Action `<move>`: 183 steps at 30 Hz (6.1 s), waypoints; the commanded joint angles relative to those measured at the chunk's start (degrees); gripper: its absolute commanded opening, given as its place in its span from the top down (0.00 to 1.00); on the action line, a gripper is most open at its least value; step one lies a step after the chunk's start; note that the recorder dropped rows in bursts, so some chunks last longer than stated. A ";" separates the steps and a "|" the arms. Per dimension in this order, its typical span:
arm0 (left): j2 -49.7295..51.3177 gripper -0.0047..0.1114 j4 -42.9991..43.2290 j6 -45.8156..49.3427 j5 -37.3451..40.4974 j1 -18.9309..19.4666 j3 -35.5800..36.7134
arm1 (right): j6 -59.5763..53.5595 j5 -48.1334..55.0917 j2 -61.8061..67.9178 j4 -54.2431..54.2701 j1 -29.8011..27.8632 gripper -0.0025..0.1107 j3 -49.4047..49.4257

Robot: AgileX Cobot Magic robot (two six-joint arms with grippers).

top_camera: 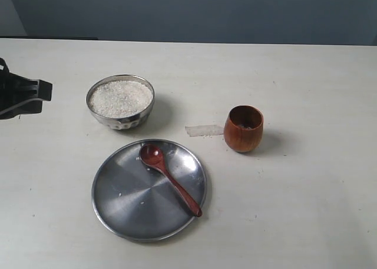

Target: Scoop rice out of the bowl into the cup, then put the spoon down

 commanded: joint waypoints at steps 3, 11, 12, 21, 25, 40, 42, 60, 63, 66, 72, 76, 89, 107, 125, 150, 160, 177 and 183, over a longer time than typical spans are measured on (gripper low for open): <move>0.03 0.96 -0.08 0.05 -0.42 -0.16 -0.33 | -0.23 -0.15 -0.38 -0.96 -0.33 0.98 2.10; 0.03 0.96 -0.08 0.05 -0.32 -0.16 -0.33 | -0.23 2.63 -0.38 -1.06 -0.33 0.98 2.85; 0.03 0.96 -0.08 0.05 -0.32 -0.16 -0.33 | -0.23 2.89 -0.38 -1.06 -0.33 0.98 2.85; 0.03 0.96 -0.08 0.05 -0.32 -0.16 -0.33 | -0.23 2.63 -0.38 -1.08 -0.33 0.98 3.38; 0.03 0.96 -0.08 0.05 -0.32 -0.16 -0.33 | -5.01 0.41 -0.38 6.05 -0.33 0.98 6.16; 0.03 0.96 -0.08 0.05 -0.32 -0.16 -0.33 | -27.91 -3.61 -0.38 20.80 -0.33 0.98 7.66; 0.03 0.96 -0.08 0.05 -0.32 -0.16 -0.33 | -27.91 -6.05 -0.38 20.80 -0.33 0.98 7.66; 0.03 0.96 -0.08 0.05 -0.32 -0.16 -0.33 | -11.60 -4.40 -0.38 14.81 -0.33 0.98 7.66; 0.03 0.96 -0.08 0.05 -0.32 -0.16 -0.33 | -9.92 -4.40 -0.38 11.99 -0.33 0.98 7.66; 0.03 0.96 -0.08 0.05 -0.32 -0.16 -0.33 | -11.90 -4.40 -0.38 11.11 -0.33 0.98 7.66; 0.03 0.96 0.03 0.05 -0.31 -0.16 -0.33 | -14.48 -4.40 -0.38 11.11 -0.33 0.98 7.66; 0.03 0.96 0.03 0.05 -0.31 -0.16 -0.33 | -14.83 -4.22 -0.38 10.89 -0.33 0.98 7.66; 0.03 0.96 0.03 0.05 -0.31 -0.16 -0.33 | -14.83 -0.70 -0.38 8.57 -0.33 0.98 7.66; 0.03 0.96 0.03 0.05 -0.31 -0.16 -0.33 | -14.83 -0.81 -0.38 8.56 -0.33 0.98 7.66; 0.03 0.96 0.03 0.05 -0.31 -0.16 -0.33 | -14.83 -0.81 -0.38 8.56 -0.33 0.98 7.66; 0.03 0.96 0.03 0.05 -0.31 -0.16 -0.33 | -14.83 -0.96 -0.38 8.56 -0.33 0.98 7.66; -13.07 0.96 0.04 0.05 -0.31 -0.16 -0.33 | -14.83 -0.83 -0.38 8.56 -0.33 0.98 7.66; -36.68 0.96 2.63 0.82 0.27 -0.16 -0.33 | -14.83 -0.95 -0.38 8.56 -0.33 0.98 7.66; -41.81 0.96 15.41 1.15 -7.43 -0.16 6.14 | -14.83 -0.95 -0.38 8.56 -0.33 0.98 7.66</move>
